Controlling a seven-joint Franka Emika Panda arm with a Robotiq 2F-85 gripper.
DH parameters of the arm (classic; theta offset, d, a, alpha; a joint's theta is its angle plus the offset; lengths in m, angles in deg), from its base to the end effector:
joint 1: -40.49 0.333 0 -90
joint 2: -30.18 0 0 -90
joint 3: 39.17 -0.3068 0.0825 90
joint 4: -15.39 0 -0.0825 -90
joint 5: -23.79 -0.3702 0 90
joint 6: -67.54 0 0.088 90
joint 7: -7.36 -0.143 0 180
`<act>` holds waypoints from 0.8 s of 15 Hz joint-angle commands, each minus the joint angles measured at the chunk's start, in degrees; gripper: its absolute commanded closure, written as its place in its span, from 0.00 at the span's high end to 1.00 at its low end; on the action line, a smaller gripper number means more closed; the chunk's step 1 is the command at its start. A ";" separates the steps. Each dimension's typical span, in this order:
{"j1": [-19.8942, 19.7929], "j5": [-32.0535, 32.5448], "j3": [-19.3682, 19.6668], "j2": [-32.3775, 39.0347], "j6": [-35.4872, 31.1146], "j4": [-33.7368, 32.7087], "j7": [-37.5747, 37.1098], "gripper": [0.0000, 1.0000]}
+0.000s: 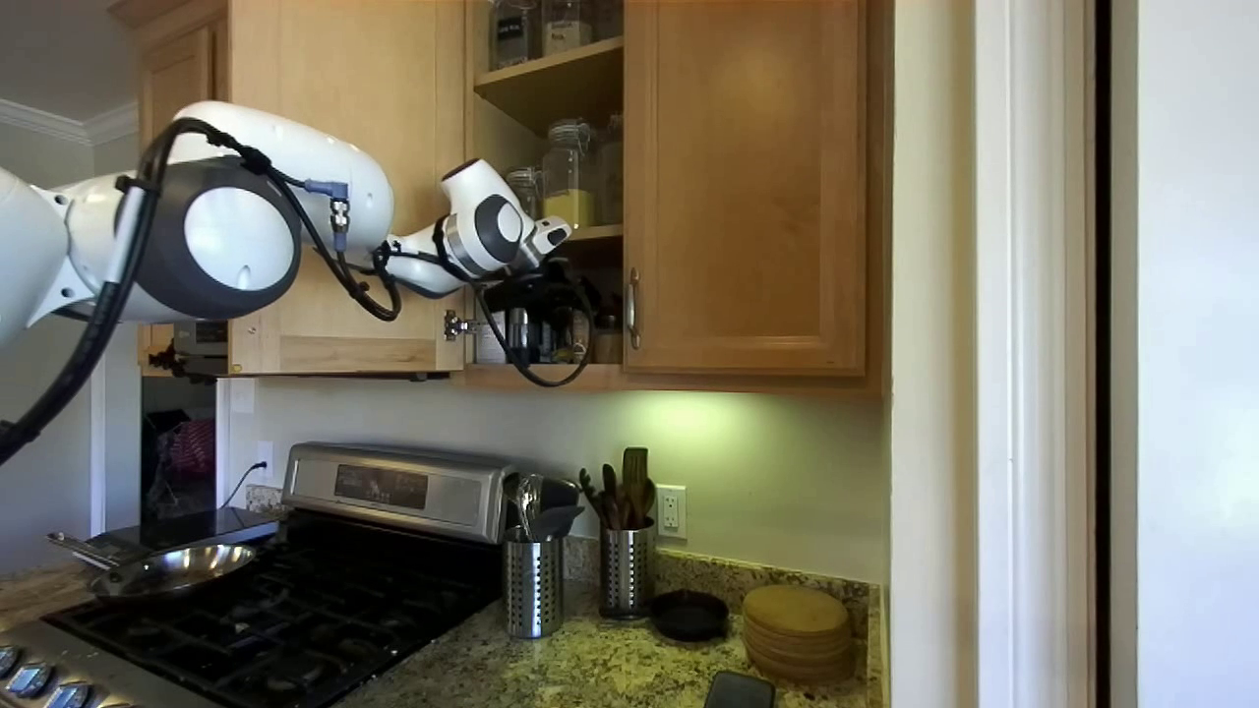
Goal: Open the cabinet door on the left, remove the brown bottle from the bottom shelf of the cabinet, and put the bottle on the counter
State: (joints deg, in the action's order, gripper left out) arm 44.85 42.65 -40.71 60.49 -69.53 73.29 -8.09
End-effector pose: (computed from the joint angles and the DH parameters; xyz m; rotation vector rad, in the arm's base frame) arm 0.7567 0.0607 0.6242 2.7147 -0.0495 1.2901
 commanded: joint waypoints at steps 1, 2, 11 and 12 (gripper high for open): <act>-0.18 -0.35 -0.09 1.11 0.30 -1.82 0.23 0.69; -0.19 -0.36 -0.12 1.20 0.28 -1.83 0.27 0.61; -0.48 -0.46 -0.44 -0.42 -1.20 0.54 0.66 0.27; -0.48 -0.50 -0.60 -1.13 -1.44 1.31 0.81 0.26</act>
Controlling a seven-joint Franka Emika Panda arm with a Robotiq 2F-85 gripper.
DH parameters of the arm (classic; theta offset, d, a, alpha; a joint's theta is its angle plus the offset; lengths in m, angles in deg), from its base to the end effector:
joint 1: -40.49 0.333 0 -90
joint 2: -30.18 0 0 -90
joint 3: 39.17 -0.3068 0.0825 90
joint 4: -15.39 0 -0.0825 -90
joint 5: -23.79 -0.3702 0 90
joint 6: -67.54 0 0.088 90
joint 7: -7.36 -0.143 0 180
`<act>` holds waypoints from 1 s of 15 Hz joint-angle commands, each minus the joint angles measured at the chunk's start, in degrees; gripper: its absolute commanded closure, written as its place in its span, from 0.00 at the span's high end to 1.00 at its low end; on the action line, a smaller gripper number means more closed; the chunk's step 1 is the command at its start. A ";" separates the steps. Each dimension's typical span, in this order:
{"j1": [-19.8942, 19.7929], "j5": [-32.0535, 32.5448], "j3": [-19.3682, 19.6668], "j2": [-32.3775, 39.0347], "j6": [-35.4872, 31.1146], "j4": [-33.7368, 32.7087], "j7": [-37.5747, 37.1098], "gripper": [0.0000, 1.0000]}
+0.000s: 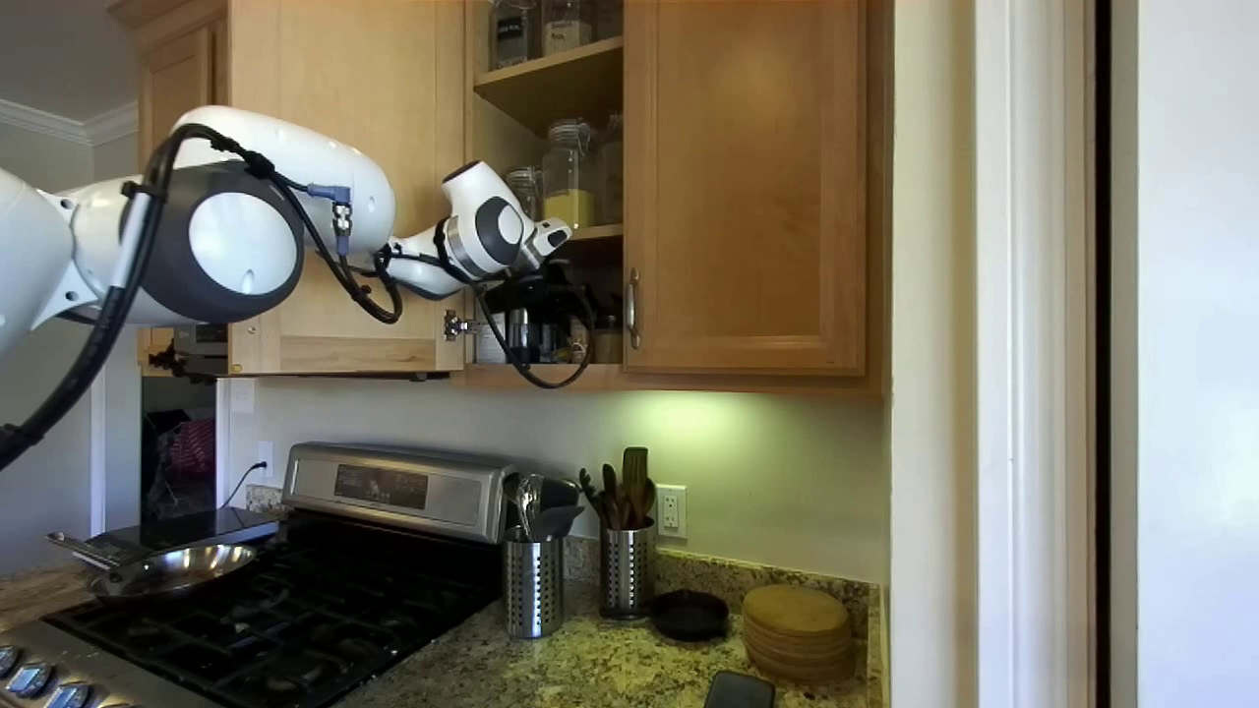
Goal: Open the cabinet door on the left, remove the brown bottle from the bottom shelf of the cabinet, and put the bottle on the counter
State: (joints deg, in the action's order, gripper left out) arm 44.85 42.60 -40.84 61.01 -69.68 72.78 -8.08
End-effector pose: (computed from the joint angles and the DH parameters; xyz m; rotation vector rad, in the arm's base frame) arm 0.7587 0.0621 0.6224 2.7163 -0.0475 1.2944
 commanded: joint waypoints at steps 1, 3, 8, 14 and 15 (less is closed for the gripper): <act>-0.57 -0.76 -0.88 -2.73 -1.47 2.99 1.16 0.26; -0.72 -1.23 -1.62 -4.79 -2.16 5.27 1.63 0.26; -1.21 -1.54 -2.95 -11.18 -4.03 12.31 1.77 0.26; -1.10 -1.31 -2.71 -20.83 -4.72 24.93 0.26 0.26; -0.96 -1.11 -2.55 -22.34 -4.64 27.09 -0.15 0.26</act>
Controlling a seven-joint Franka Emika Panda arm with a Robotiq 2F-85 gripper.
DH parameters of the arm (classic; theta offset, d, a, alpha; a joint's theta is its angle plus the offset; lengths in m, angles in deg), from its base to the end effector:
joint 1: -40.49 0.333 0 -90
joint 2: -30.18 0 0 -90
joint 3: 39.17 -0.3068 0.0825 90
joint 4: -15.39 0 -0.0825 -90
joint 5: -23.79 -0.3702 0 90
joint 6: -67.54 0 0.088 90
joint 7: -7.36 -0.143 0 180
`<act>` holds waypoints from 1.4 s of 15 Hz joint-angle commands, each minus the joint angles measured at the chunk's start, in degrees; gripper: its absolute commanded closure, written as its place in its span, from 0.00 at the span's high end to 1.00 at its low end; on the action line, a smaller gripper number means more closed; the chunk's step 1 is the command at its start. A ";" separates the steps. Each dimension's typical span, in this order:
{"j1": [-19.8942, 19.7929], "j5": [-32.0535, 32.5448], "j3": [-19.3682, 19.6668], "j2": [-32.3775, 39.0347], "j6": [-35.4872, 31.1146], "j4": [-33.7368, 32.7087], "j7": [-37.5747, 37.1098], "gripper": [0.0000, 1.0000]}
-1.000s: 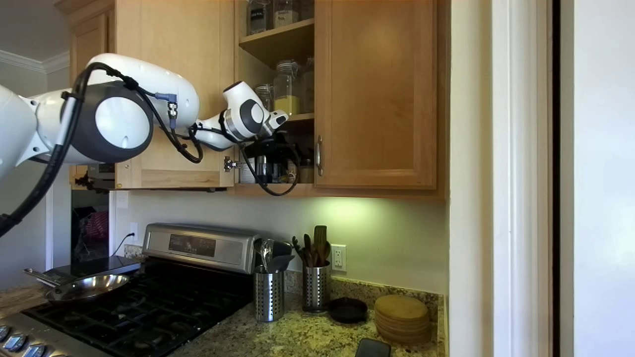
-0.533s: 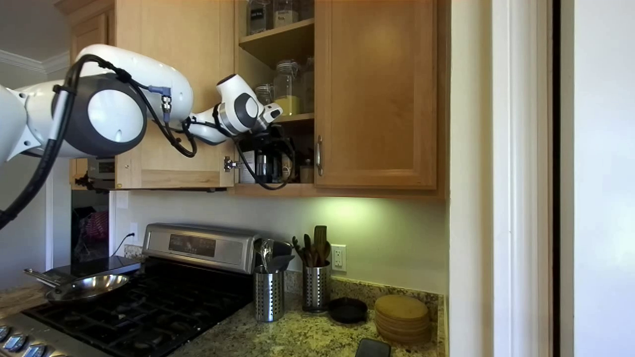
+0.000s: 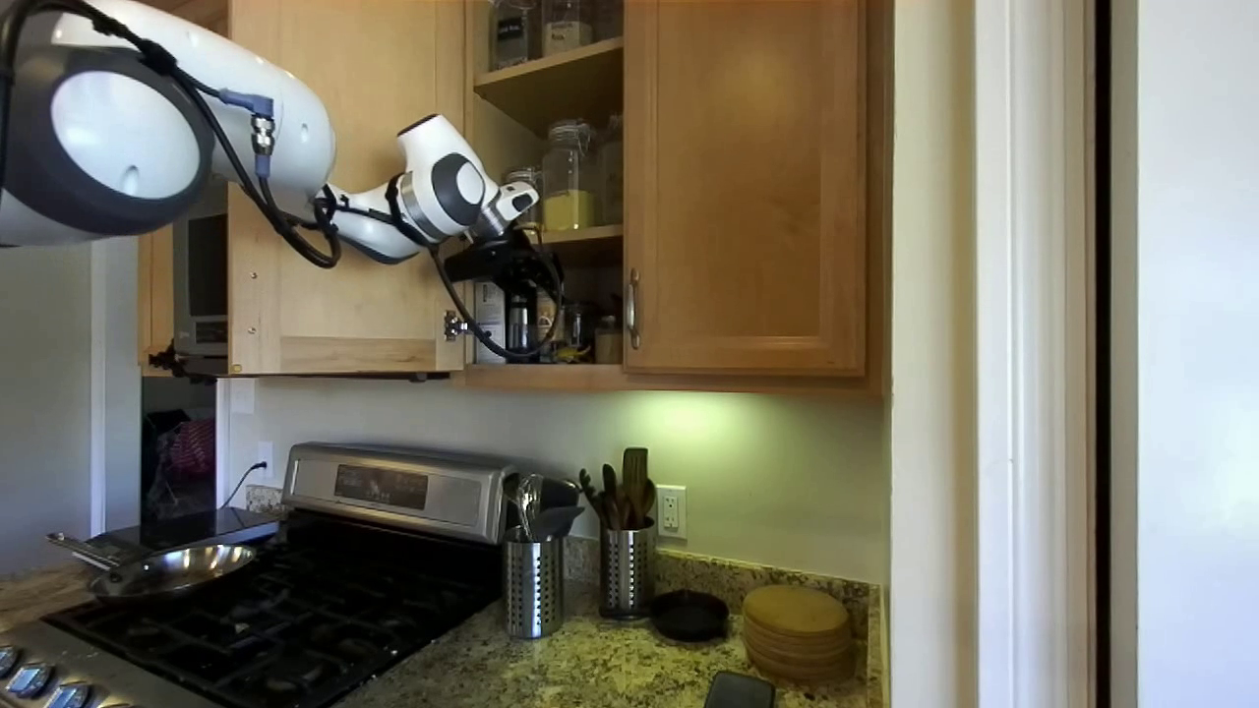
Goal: Open the cabinet door on the left, remove the brown bottle from the bottom shelf of the cabinet, and put the bottle on the counter
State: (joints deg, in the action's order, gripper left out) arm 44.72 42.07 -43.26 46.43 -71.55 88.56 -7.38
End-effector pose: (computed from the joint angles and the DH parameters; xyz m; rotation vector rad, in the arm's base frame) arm 0.6952 0.0843 0.6668 2.7375 0.0287 1.3221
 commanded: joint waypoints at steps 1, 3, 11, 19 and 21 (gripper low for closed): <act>-0.74 -0.55 -0.06 -9.25 -2.75 13.56 -1.15 0.26; -0.55 -0.44 0.06 -12.30 -2.97 18.23 -1.74 0.26; -0.32 1.30 0.31 -21.38 -4.59 34.28 -5.73 0.26; -2.19 16.04 0.55 -20.83 -15.14 44.38 -24.77 0.26; -2.42 19.24 0.82 -21.03 -15.98 45.94 -28.86 0.26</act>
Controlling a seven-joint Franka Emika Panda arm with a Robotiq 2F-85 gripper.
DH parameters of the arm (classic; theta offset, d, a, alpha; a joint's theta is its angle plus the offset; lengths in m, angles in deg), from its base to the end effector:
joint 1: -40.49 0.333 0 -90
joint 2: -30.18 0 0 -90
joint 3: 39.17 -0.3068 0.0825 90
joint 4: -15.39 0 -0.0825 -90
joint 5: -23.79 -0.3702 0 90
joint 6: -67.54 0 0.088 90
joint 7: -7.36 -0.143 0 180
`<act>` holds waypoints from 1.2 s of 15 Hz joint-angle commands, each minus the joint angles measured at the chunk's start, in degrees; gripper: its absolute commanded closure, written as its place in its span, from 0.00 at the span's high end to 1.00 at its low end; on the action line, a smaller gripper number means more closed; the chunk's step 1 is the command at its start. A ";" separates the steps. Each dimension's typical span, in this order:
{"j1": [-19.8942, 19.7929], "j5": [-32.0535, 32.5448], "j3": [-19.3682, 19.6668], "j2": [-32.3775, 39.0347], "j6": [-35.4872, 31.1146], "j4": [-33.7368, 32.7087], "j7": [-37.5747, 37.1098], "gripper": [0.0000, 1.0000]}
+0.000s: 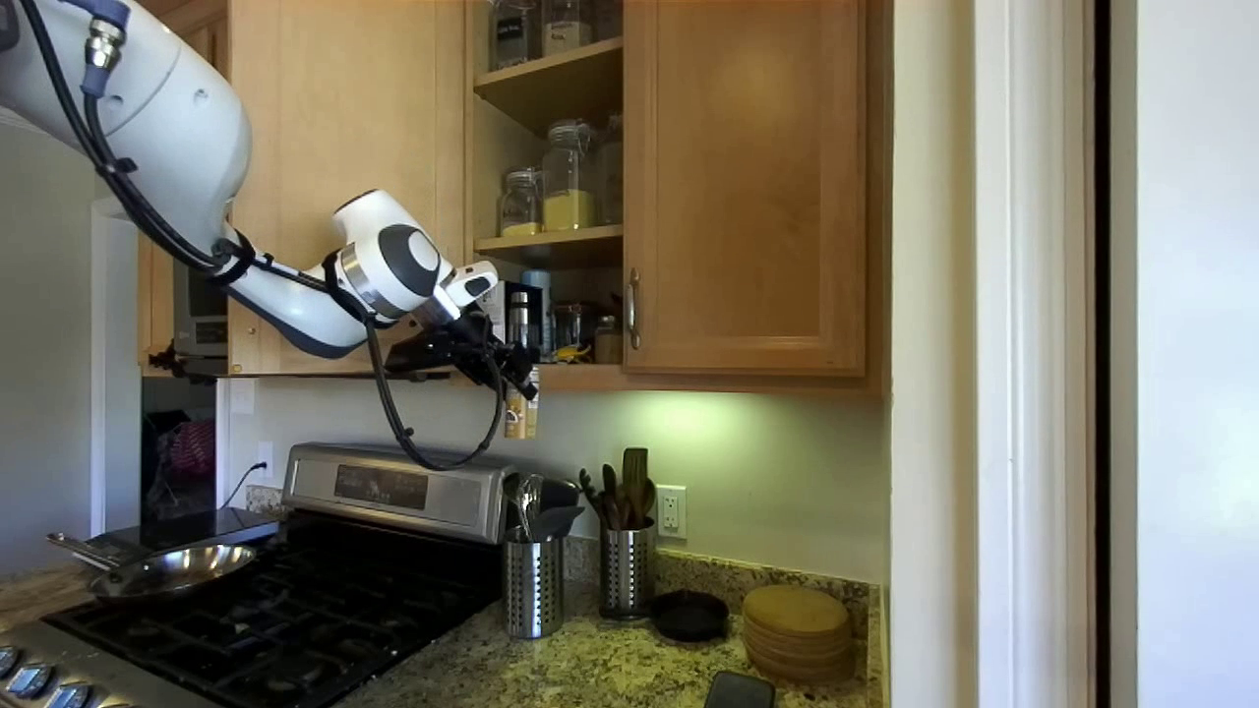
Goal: Open the cabinet door on the left, remove the brown bottle from the bottom shelf of the cabinet, and put the bottle on the counter
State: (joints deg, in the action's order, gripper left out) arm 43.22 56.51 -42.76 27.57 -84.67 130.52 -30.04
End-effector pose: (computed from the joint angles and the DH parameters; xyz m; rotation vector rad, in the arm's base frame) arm 0.5960 0.0726 0.5221 2.7636 -0.1755 1.1412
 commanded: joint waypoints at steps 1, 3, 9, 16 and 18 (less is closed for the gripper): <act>-0.84 5.44 0.51 -2.25 -3.19 4.47 -7.46 0.26; -0.06 3.24 0.40 -0.02 -1.17 1.95 -4.72 0.51; -0.08 3.39 0.43 -0.10 -1.35 2.15 -5.50 0.51; 0.06 3.40 0.33 -0.41 -1.60 2.75 -5.27 0.26; -0.10 4.13 0.29 -1.57 -2.47 4.15 -5.72 0.26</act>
State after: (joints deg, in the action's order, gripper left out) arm 43.25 59.80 -42.58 27.82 -85.99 132.67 -35.53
